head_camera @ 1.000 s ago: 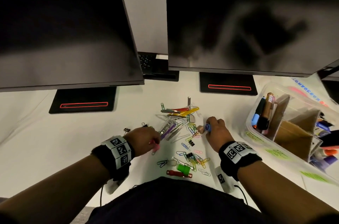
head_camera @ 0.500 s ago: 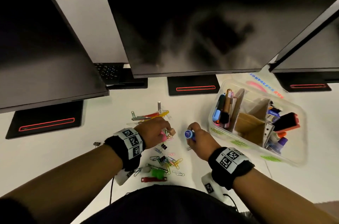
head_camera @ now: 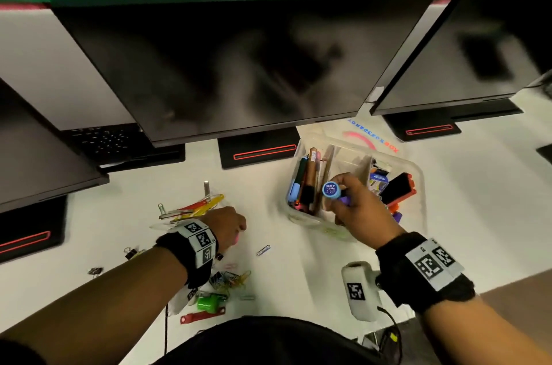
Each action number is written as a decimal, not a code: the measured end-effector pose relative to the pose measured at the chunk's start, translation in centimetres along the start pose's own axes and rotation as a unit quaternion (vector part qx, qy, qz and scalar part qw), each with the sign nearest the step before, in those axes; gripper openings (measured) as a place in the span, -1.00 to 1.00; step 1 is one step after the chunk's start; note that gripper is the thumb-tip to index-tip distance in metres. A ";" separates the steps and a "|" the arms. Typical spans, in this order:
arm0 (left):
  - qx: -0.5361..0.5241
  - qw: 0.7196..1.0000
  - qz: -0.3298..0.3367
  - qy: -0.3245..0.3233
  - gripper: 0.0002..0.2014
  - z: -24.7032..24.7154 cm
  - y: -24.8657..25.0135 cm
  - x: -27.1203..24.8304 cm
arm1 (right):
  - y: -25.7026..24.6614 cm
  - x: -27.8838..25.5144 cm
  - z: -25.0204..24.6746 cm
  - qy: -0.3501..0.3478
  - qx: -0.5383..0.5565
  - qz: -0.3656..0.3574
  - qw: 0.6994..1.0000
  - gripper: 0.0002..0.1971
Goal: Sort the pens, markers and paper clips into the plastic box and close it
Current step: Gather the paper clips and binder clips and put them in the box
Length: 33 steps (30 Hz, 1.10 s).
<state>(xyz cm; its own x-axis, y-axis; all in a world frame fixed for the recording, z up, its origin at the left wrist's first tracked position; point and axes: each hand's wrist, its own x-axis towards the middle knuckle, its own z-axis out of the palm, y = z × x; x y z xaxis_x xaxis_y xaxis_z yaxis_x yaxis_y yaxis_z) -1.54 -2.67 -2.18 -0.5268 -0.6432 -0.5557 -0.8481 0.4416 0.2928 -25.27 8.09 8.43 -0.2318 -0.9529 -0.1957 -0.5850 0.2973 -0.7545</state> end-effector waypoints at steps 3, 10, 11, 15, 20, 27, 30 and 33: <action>0.026 0.999 -0.020 0.014 -0.72 0.1 0.3 0.4 | 2.7 0.4 -1.5 0.029 -0.073 0.039 0.996 -0.79; 0.060 0.996 -0.058 0.030 -0.77 0.5 0.8 0.2 | 4.5 0.6 -1.2 0.020 -0.122 0.065 0.990 -0.59; 0.058 0.996 -0.064 0.027 -0.77 0.5 0.9 0.2 | 4.6 0.5 -1.2 0.018 -0.127 0.068 0.989 -0.57; 0.077 0.993 -0.090 0.007 -0.76 0.4 1.6 0.3 | 5.5 0.6 -1.2 0.055 -0.113 0.052 0.991 -0.77; 0.127 0.987 -0.096 -0.012 -0.73 0.4 2.5 -0.1 | 6.6 0.1 0.0 0.107 -0.123 0.019 0.986 -0.94; -0.006 0.998 -0.064 0.026 -0.82 -1.4 2.3 -1.3 | 6.7 -0.3 0.6 0.132 -0.157 -0.020 0.978 -0.59; -0.068 0.994 -0.032 0.077 -0.87 -4.0 4.3 -2.5 | 6.9 -0.5 0.7 0.139 -0.137 -0.021 0.981 -0.66; -0.088 0.988 0.026 0.122 -0.89 -6.7 7.0 -3.7 | 6.8 -0.4 0.6 0.163 -0.089 -0.014 0.983 -0.88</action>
<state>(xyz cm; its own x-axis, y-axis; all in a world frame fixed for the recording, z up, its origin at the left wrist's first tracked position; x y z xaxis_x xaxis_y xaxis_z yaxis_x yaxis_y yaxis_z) -5.90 -1.41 7.19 -0.5502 -0.7635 -0.3381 -0.8046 0.3762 0.4595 -28.74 10.51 3.00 -0.4336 -0.8994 0.0561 -0.7140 0.3049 -0.6303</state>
